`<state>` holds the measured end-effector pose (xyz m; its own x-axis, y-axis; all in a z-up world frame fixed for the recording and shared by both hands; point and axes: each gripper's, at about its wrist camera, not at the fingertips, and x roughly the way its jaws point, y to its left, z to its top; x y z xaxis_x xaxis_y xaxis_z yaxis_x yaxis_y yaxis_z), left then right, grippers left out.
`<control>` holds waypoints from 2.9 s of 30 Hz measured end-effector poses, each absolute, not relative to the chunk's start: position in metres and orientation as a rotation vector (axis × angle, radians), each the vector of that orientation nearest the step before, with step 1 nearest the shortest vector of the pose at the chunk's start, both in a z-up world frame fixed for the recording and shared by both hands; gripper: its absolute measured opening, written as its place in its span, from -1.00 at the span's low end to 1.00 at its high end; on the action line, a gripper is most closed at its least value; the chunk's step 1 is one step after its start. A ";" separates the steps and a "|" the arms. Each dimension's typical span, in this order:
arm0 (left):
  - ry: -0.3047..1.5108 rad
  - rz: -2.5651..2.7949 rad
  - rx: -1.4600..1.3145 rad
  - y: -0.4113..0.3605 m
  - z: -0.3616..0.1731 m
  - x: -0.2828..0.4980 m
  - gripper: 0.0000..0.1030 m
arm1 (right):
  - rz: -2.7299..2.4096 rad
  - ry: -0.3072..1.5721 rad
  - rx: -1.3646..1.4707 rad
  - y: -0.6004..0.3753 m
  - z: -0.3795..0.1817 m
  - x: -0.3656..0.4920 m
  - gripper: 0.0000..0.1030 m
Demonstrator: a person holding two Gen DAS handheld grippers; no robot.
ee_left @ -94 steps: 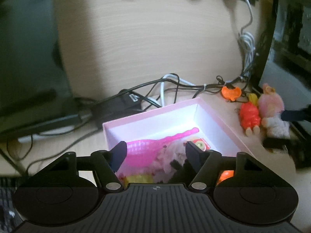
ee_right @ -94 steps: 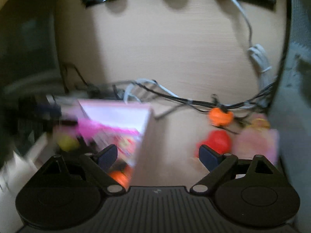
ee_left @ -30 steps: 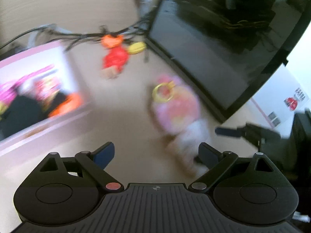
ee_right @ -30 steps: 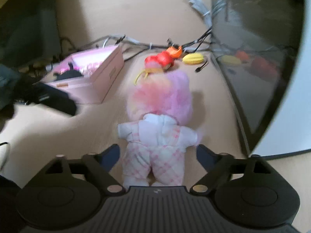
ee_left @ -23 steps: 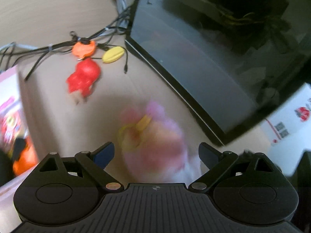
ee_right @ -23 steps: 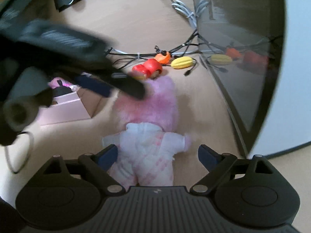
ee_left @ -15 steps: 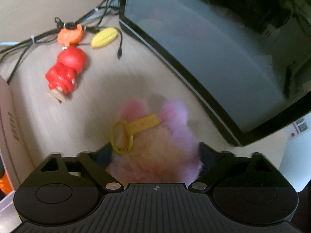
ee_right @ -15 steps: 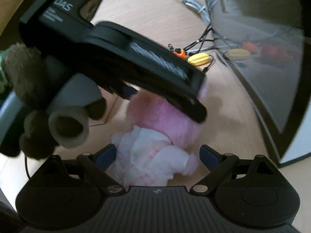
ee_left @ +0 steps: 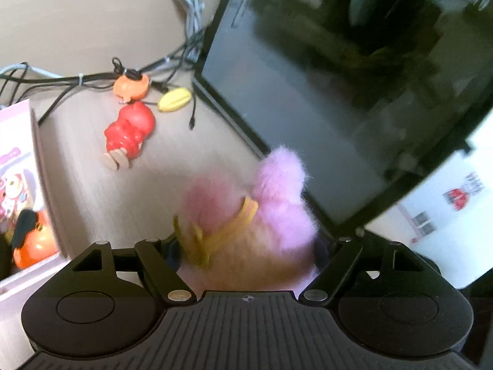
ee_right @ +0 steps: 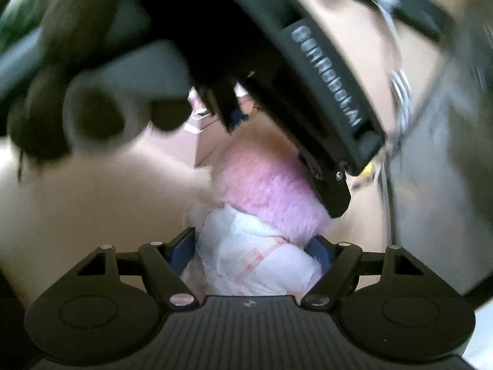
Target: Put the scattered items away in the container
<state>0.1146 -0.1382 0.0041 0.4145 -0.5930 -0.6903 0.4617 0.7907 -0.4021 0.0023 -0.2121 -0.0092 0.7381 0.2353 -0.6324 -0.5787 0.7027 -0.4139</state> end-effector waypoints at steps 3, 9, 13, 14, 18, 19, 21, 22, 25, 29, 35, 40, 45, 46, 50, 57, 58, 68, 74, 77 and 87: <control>0.910 -0.656 -0.202 -0.111 0.006 0.094 0.79 | 0.461 0.454 -1.021 -0.192 -0.032 -0.026 0.46; 0.916 -0.610 -0.284 -0.052 0.005 0.048 0.84 | 0.457 0.339 -1.300 -0.162 -0.058 -0.064 0.48; 0.936 -0.569 -0.321 -0.029 0.002 0.039 0.84 | 0.641 0.510 -0.982 -0.160 -0.019 -0.069 0.58; 0.936 -0.558 -0.327 -0.025 0.002 0.038 0.84 | 0.689 0.562 -0.876 -0.164 -0.006 -0.067 0.58; 0.923 -0.540 -0.330 -0.016 0.008 0.031 0.85 | 0.777 0.701 -0.470 -0.201 0.035 -0.053 0.70; 0.922 -0.545 -0.318 -0.015 0.009 0.028 0.85 | 0.781 0.716 -0.384 -0.212 0.044 -0.051 0.73; 0.937 -0.562 -0.269 -0.018 0.009 0.024 0.86 | 0.743 0.712 -0.284 -0.235 0.054 -0.049 0.83; 0.948 -0.571 -0.248 -0.020 0.007 0.022 0.86 | 0.703 0.707 -0.252 -0.244 0.058 -0.047 0.87; 0.985 -0.595 -0.196 -0.025 0.001 0.018 0.86 | 0.575 0.736 -0.248 -0.265 0.051 -0.030 0.87; 1.033 -0.628 -0.126 -0.032 -0.008 0.012 0.87 | 0.526 0.777 -0.362 -0.274 0.023 -0.043 0.87; 1.059 -0.602 -0.115 -0.027 -0.011 0.015 0.88 | 0.570 0.788 -0.407 -0.241 -0.007 -0.048 0.87; 1.031 -0.504 -0.203 -0.008 -0.003 0.028 0.88 | 0.688 0.751 -0.383 -0.207 -0.007 -0.047 0.87; 1.047 -0.460 -0.213 -0.010 -0.010 0.024 0.88 | 0.727 0.748 -0.462 -0.200 -0.003 -0.041 0.87; 1.059 -0.441 -0.197 -0.013 -0.014 0.023 0.88 | 0.735 0.757 -0.468 -0.203 -0.003 -0.042 0.87; 1.084 -0.389 -0.129 -0.024 -0.031 0.020 0.91 | 0.755 0.805 -0.440 -0.222 -0.004 -0.041 0.87; 1.071 -0.340 -0.103 -0.030 -0.035 0.026 0.91 | 0.753 0.817 -0.395 -0.222 -0.014 -0.026 0.75; 1.063 -0.327 -0.085 -0.031 -0.034 0.027 0.91 | 0.762 0.833 -0.336 -0.226 -0.013 -0.020 0.74; 0.979 -0.317 -0.158 -0.039 -0.001 0.039 0.85 | 0.692 0.780 -0.398 -0.229 -0.015 -0.022 0.72; 0.962 -0.347 -0.083 -0.066 -0.016 0.044 0.87 | 0.684 0.789 -0.331 -0.233 -0.014 -0.019 0.71; 0.959 -0.344 -0.085 -0.065 -0.017 0.042 0.87 | 0.693 0.856 -0.102 -0.255 -0.010 -0.001 0.71; 0.956 -0.332 -0.086 -0.063 -0.019 0.036 0.87 | 0.666 0.927 0.018 -0.270 -0.013 0.007 0.63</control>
